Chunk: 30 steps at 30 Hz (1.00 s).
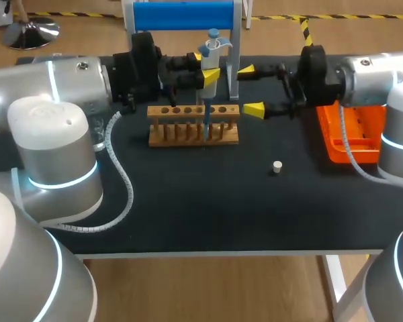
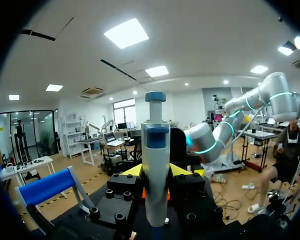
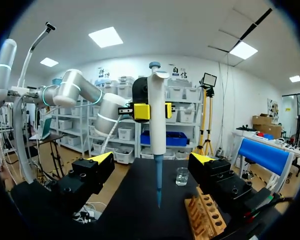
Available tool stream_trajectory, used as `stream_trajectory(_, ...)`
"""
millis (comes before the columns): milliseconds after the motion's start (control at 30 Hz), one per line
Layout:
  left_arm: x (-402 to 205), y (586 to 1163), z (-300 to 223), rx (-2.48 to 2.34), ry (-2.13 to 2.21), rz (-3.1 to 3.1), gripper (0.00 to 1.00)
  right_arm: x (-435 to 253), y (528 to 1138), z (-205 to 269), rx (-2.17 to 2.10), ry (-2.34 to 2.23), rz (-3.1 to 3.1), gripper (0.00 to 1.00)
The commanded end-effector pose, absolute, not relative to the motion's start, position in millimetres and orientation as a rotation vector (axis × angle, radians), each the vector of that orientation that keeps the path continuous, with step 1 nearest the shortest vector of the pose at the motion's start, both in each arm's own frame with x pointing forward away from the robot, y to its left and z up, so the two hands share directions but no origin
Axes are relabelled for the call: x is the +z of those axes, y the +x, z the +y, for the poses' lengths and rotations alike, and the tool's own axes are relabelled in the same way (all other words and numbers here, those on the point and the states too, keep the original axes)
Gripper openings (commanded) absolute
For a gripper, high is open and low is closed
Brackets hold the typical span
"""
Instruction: Invert the test tube, pick up the pipette, mount the tip to pipette, aspirate from beaker and dispense into the tube, eject the tip, return the pipette, and cap with the stopper.
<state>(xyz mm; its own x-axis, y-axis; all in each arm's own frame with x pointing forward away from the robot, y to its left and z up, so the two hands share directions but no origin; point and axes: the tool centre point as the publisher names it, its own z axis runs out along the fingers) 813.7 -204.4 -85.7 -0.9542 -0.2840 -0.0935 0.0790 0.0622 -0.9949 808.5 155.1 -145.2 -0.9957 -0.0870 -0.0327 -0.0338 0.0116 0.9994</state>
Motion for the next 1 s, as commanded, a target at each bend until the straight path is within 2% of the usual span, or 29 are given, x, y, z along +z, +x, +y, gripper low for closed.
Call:
stream_trajectory(33, -86.3, 813.2, -203.9, -1.978, -0.207, 2.074, 0.0, -143.5, 808.4, 166.7, -2.189, 0.131, -2.198, 1.0)
stream_trajectory(800, -86.3, 813.2, -203.9, -1.978, -0.207, 2.074, 0.0, -128.6, 821.8, 210.5, -2.233, 0.095, -2.201, 0.99)
stream_trajectory(1000, -86.3, 813.2, -203.9, -1.978, -0.207, 2.074, 0.0, -127.3, 824.6, 216.7, -2.236, 0.087, -2.199, 0.92)
